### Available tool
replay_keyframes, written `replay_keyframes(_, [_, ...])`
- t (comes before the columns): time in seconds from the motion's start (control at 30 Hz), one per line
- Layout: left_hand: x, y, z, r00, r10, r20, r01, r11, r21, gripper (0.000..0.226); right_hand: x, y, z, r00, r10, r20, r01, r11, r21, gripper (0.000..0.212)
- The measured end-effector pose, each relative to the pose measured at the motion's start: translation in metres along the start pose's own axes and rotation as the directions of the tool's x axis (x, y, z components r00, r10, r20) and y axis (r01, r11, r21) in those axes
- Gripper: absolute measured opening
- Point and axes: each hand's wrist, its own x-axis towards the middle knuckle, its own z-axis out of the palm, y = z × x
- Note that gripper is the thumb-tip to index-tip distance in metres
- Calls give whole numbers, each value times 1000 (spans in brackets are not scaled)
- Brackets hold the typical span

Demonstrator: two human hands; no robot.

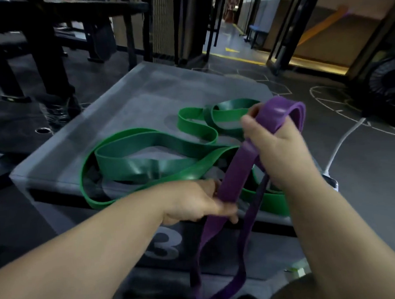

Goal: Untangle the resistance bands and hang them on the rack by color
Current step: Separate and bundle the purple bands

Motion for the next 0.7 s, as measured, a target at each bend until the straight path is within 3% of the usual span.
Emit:
replay_keyframes(0.07, [-1,-5,-3,998,-51,-22,54,987,150,38,3,-4,-8,996,54,-71,-43,987,155,19])
replay_keyframes(0.13, [-5,-5,-11,993,-41,-109,54,991,123,31,4,-4,-16,995,70,-67,-52,972,231,38])
replay_keyframes(0.23, [-17,8,-22,959,117,-259,-145,985,-91,14,3,5,-23,987,65,144,-102,957,271,53])
replay_keyframes(0.33, [-33,24,-29,876,270,-400,-383,893,-236,19,-5,11,-21,917,70,392,-175,955,240,62])
replay_keyframes(0.43, [-42,33,-30,771,436,-465,-601,739,-304,24,-19,10,-11,831,105,547,-250,948,197,36])
replay_keyframes(0.5, [-46,38,-30,727,486,-485,-669,659,-343,21,-27,12,-4,794,138,593,-292,940,173,21])
replay_keyframes(0.6, [-49,39,-33,707,511,-488,-697,617,-364,13,-35,13,4,736,190,649,-404,893,197,23])
replay_keyframes(0.7, [-54,36,-38,695,533,-483,-697,665,-269,32,-39,13,8,661,189,726,-449,875,181,35])
